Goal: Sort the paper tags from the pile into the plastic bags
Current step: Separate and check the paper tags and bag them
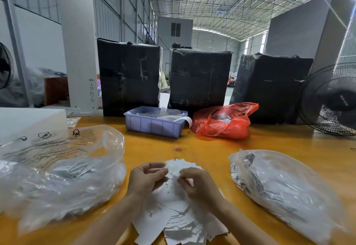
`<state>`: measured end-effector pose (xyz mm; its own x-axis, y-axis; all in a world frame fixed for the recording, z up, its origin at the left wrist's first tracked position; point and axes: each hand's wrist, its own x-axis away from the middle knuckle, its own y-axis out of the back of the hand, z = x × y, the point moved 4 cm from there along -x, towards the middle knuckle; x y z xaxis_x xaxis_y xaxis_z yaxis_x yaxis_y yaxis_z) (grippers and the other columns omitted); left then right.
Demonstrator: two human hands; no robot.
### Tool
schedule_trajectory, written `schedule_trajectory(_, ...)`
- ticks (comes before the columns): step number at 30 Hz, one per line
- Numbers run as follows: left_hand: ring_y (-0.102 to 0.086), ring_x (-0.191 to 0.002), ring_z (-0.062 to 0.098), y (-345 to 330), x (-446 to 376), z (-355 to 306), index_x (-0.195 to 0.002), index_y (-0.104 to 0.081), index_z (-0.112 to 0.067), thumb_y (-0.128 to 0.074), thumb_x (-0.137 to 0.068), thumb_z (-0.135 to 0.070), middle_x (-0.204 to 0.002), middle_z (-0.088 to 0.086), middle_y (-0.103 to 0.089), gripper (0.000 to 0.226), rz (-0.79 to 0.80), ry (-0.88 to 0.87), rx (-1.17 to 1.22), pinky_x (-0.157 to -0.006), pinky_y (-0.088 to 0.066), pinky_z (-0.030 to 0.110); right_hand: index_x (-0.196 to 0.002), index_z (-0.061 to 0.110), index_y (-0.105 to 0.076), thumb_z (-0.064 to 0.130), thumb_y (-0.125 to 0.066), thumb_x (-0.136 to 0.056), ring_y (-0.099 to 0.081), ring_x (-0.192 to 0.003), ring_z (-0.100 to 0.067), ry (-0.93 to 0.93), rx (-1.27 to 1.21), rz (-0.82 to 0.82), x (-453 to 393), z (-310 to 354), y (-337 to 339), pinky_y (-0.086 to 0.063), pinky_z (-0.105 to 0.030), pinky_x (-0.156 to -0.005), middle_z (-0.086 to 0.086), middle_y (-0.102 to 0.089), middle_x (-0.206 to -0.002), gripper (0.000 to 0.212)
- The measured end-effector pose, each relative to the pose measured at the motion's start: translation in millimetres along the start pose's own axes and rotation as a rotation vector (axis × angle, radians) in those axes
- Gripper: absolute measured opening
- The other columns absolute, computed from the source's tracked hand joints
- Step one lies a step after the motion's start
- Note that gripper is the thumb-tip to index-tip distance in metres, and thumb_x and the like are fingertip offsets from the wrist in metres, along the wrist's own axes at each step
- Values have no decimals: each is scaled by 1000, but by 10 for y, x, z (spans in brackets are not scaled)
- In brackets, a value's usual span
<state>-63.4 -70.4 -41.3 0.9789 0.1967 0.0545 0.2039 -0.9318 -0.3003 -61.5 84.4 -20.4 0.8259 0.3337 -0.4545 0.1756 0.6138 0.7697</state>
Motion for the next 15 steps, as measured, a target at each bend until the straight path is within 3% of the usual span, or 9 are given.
schedule_trajectory(3,-67,-54,14,9,-19,-29,-79,-67,-1,-74,-78,-11,-71,12,-73,12,-22,-4,61,-49,-52,17,-79,8,-74,12,-65,-87,-58,-64,-7,-259,-588,-150,-29,-84,167,-44,-19,-60,-3,-70,-74,13)
schedule_trajectory(6,-67,-57,11,22,-22,-35,-80,-68,-1,-73,-77,-15,-72,9,-73,15,-28,-13,87,-53,-53,16,-78,8,-73,4,-64,-86,-59,-59,-8,-406,-987,-66,-45,-163,228,-43,-18,-53,-5,-67,-70,13)
schedule_trajectory(11,-67,-57,12,-21,9,2,-77,-70,-2,-73,-75,-10,-74,10,-73,8,13,44,163,-51,-53,17,-56,16,-72,-21,-53,-76,-68,-84,-8,-287,-940,-67,-16,-193,354,-51,-21,-67,-3,-74,-80,46)
schedule_trajectory(15,-67,-56,12,-64,41,1,-72,-71,-4,-75,-61,-12,-70,10,-72,15,64,74,197,-50,-53,18,-57,17,-74,-26,-53,-72,-66,-71,-8,-203,-881,-89,-14,-184,397,-53,-20,-70,-2,-70,-64,50)
